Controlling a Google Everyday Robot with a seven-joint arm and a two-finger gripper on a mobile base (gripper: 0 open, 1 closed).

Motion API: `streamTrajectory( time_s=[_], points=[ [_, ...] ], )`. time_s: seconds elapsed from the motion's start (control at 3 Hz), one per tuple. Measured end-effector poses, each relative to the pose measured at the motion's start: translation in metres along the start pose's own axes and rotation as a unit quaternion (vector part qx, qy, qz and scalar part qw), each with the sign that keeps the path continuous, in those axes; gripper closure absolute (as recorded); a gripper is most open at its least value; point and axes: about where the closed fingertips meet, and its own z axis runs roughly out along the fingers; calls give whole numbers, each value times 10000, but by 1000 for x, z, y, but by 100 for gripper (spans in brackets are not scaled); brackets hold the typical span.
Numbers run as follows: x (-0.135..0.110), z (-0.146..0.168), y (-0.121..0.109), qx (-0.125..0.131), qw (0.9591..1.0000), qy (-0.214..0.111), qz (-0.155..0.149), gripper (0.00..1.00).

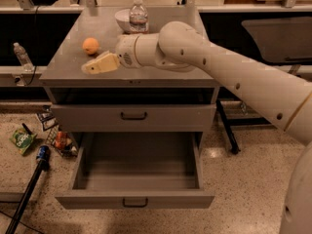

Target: Place orange into middle drawer

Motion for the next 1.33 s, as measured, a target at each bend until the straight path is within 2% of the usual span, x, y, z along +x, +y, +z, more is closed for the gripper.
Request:
streamTrajectory(
  time_s=[0.67,1.0,1.33],
  points=[
    [3,24,-8,323,9993,-108,149,0],
    [-1,39,-12,397,9989,-161,173,0],
    [2,69,-33,530,9983,-76,210,0]
  ],
)
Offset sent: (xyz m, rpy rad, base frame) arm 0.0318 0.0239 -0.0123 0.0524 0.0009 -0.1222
